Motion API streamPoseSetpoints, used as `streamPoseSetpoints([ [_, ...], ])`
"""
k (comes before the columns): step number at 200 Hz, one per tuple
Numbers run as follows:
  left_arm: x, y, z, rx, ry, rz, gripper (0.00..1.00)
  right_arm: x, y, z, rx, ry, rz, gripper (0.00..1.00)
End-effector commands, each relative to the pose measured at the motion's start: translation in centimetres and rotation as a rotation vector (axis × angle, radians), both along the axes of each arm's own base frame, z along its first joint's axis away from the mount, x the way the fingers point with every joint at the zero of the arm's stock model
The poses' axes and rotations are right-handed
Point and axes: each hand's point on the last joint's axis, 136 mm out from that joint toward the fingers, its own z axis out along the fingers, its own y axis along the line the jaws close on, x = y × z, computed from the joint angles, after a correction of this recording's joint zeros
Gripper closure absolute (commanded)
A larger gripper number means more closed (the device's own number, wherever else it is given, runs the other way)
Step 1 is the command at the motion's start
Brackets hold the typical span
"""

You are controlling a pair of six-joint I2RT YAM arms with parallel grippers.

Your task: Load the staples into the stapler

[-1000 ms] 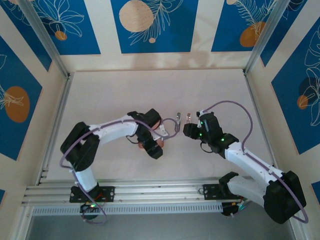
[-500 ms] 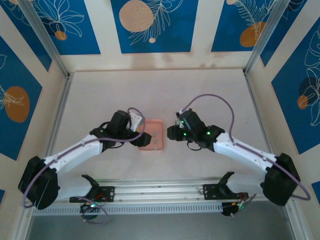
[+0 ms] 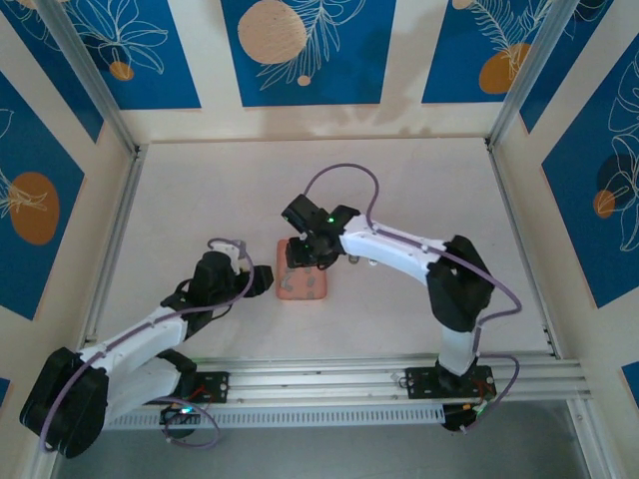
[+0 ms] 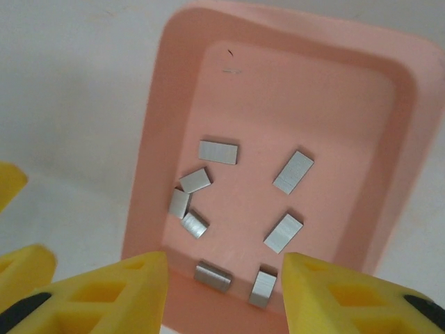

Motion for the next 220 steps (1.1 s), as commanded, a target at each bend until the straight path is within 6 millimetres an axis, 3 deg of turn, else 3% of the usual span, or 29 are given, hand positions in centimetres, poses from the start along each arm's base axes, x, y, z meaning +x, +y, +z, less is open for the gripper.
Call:
streamPoseSetpoints([
  [1, 0.5, -0.9, 0.8, -0.088, -0.021, -0.006, 0.35, -0.6, -0.5, -1.0, -0.066, 0.084, -0.025, 0.54],
  [71, 1.1, -3.3, -1.5, -0.153, 0.054, -0.077, 0.48, 0.7, -0.7, -3.7, -0.129, 0.143, -0.091, 0.54],
  [98, 1.4, -3.1, -2.8, -0.139, 0.083, -0.051, 0.55, 1.0, -0.9, -4.5, -0.151, 0.154, -0.102, 0.54],
  [220, 1.0, -2.8, -5.1, -0.081, 0.146, -0.062, 0.68, 2.0, -2.0, -7.7, -0.198, 0.228, -0.171, 0.55],
])
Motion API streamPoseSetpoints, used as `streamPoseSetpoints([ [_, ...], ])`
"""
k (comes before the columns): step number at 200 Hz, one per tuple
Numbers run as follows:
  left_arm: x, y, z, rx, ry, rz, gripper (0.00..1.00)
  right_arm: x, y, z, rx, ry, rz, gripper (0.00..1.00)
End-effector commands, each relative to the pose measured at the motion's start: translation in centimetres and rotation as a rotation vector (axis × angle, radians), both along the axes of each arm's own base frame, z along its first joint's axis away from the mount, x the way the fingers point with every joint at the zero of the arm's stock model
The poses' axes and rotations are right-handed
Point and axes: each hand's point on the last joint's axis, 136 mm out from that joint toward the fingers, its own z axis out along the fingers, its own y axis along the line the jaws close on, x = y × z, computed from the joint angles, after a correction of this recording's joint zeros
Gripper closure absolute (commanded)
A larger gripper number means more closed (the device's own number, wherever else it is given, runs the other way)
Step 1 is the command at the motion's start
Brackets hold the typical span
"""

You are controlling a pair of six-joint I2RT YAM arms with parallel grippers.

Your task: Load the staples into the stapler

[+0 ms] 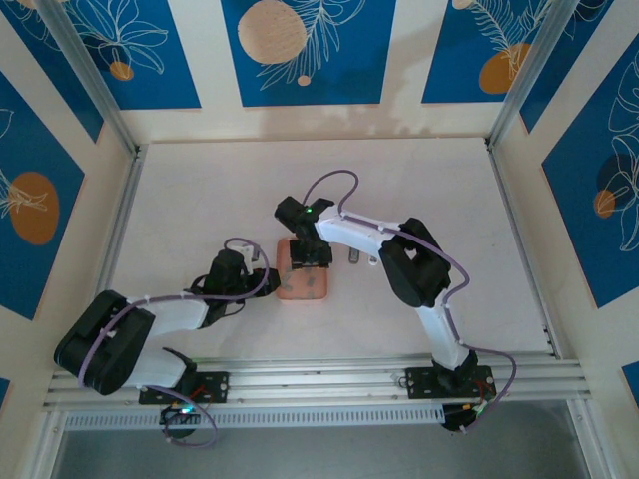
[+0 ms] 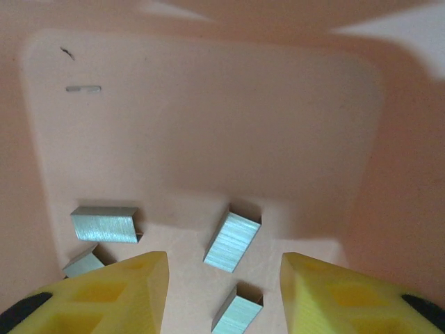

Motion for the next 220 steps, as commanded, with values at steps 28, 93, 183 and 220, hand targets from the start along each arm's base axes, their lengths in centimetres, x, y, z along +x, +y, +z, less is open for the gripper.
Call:
streamPoseSetpoints([
  [28, -0.1, 0.7, -0.5, 0.023, 0.01, 0.008, 0.69, -0.1, -0.5, -1.0, -0.007, 0.05, -0.046, 0.57],
  [93, -0.5, 1.3, -0.3, 0.049, -0.006, 0.01, 0.7, 0.6, -0.8, -2.2, -0.02, 0.041, -0.052, 0.62],
  [183, -0.6, 1.3, -0.4, 0.054, -0.008, 0.002, 0.7, 0.5, -0.1, -3.3, -0.003, 0.03, -0.032, 0.77],
  [220, -0.6, 1.7, -0.1, 0.074, -0.027, 0.007, 0.7, 0.7, 0.0, -3.9, -0.011, 0.018, -0.014, 0.72],
])
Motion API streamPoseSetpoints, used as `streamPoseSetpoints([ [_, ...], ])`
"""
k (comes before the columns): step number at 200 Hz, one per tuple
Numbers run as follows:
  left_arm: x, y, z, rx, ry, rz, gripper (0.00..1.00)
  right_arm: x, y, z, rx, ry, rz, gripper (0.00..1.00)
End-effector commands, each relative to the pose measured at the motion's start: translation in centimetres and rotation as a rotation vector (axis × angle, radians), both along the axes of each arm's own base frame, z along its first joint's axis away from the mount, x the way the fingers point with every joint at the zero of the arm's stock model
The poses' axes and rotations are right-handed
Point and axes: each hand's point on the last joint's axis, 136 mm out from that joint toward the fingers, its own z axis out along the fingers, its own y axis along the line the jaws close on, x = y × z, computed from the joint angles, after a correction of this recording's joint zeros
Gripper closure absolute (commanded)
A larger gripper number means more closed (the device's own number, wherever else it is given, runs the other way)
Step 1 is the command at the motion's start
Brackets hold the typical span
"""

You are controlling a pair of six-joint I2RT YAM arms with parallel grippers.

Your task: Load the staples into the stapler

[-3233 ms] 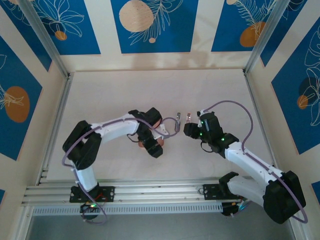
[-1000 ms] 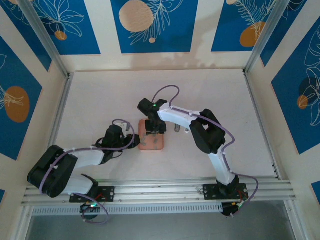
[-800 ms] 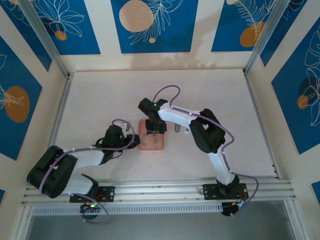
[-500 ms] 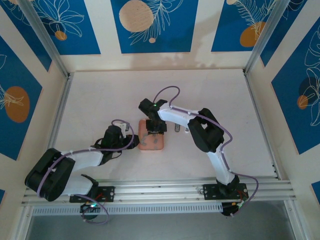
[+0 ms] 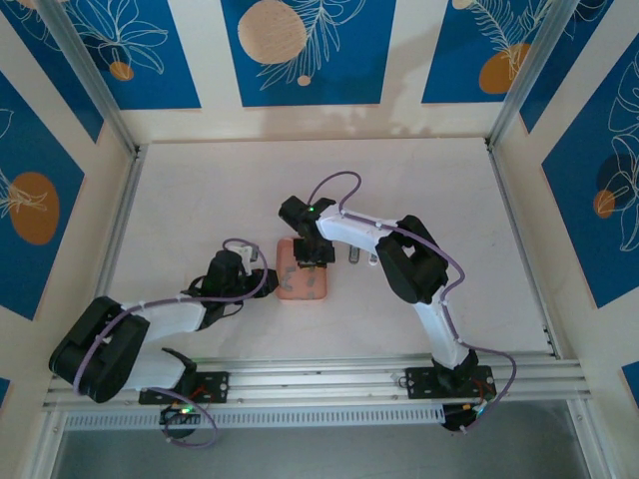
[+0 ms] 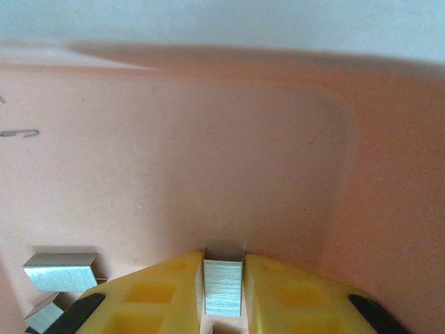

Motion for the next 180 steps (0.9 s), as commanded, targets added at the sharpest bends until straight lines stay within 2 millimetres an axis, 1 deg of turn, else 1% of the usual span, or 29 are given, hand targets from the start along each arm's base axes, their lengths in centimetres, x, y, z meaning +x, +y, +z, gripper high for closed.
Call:
streamPoseSetpoints([
  [1, -0.2, 1.3, -0.7, 0.059, -0.002, 0.018, 0.7, 0.1, 0.7, -2.3, -0.001, -0.004, 0.021, 0.72],
  [22, -0.2, 1.7, -0.6, 0.08, -0.014, 0.022, 0.7, 0.5, 0.5, -2.3, -0.019, -0.03, 0.034, 0.71],
  [51, -0.3, 2.0, -1.1, 0.11, -0.015, 0.023, 0.72, 0.7, 0.5, -2.6, -0.025, -0.042, 0.044, 0.79],
  [71, -0.5, 2.1, -1.4, 0.117, -0.011, 0.019, 0.73, 0.7, 0.4, -2.8, -0.035, -0.057, 0.041, 0.82],
  [83, -0.5, 2.0, -1.3, 0.116, -0.011, 0.015, 0.73, 0.6, 0.5, -2.8, -0.032, -0.067, 0.042, 0.83],
  [103, -0.5, 1.9, -1.0, 0.114, -0.021, 0.004, 0.73, 0.4, 1.0, -2.2, -0.016, -0.109, 0.057, 0.84],
  [136, 0.0, 2.0, 0.1, 0.119, -0.073, 0.006, 0.68, 0.5, 2.2, 0.0, 0.038, -0.201, 0.076, 0.84],
  [162, 0.6, 1.6, 1.4, 0.11, -0.113, -0.002, 0.63, 0.8, 2.7, 2.6, 0.077, -0.298, 0.084, 0.84],
  [180, 1.0, 1.2, 2.4, 0.097, -0.138, -0.015, 0.6, 1.0, 2.7, 4.2, 0.102, -0.353, 0.082, 0.84],
])
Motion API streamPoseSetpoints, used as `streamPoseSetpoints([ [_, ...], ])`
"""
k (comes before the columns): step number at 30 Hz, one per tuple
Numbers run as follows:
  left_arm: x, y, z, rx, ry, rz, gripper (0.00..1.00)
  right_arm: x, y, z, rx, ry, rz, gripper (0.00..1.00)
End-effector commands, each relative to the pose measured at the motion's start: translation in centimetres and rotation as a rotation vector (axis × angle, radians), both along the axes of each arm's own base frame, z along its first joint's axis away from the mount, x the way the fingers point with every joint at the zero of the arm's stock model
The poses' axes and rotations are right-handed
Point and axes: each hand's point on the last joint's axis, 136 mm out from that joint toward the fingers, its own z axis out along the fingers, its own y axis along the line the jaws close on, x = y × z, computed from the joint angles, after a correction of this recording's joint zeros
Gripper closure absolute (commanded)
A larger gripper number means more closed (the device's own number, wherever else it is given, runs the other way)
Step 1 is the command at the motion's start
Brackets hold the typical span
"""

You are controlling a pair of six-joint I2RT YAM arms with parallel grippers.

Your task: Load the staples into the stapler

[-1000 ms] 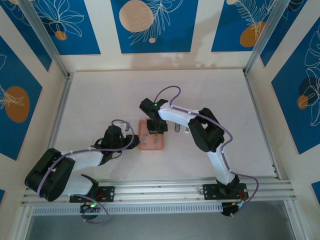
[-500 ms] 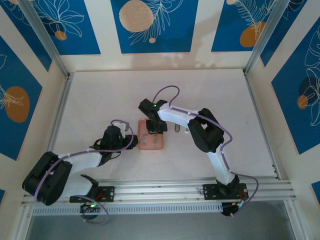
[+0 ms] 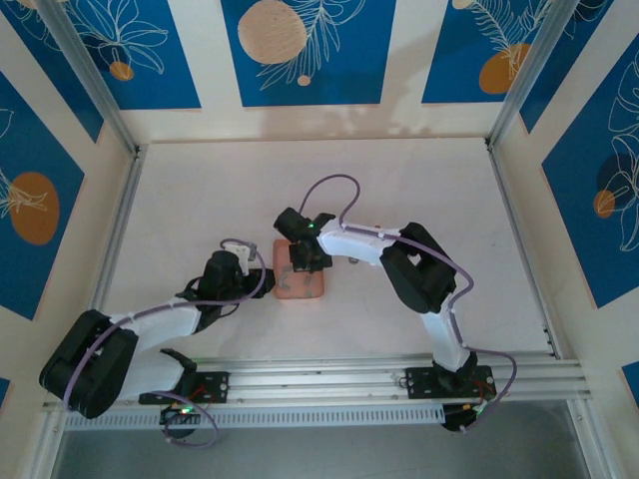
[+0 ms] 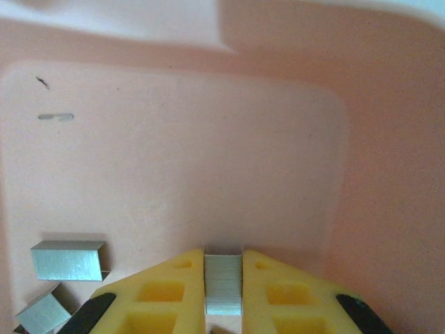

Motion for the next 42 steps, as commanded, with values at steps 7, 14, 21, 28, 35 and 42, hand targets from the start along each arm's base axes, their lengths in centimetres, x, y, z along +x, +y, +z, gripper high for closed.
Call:
streamPoseSetpoints([
  [7, 1.5, -0.7, 3.3, -0.014, -0.103, -0.035, 0.5, 1.3, 0.5, 7.1, 0.124, -0.25, 0.02, 0.84],
  [14, 2.7, -2.1, 6.0, -0.03, -0.193, -0.071, 0.4, 1.6, -3.8, 9.5, 0.142, -0.325, -0.039, 0.84],
  [21, 4.2, -4.6, 8.2, -0.006, -0.29, -0.125, 0.35, 1.7, -10.9, 9.2, 0.108, -0.334, -0.16, 0.83],
  [28, 5.0, -7.2, 8.8, 0.009, -0.361, -0.163, 0.3, 0.9, -16.6, 7.6, 0.052, -0.304, -0.253, 0.83],
  [35, 5.5, -7.6, 8.5, 0.03, -0.383, -0.147, 0.29, 0.8, -18.4, 5.7, 0.033, -0.26, -0.279, 0.83],
  [42, 5.8, -7.6, 8.3, 0.052, -0.385, -0.146, 0.28, 1.5, -18.6, 4.2, 0.025, -0.231, -0.287, 0.83],
])
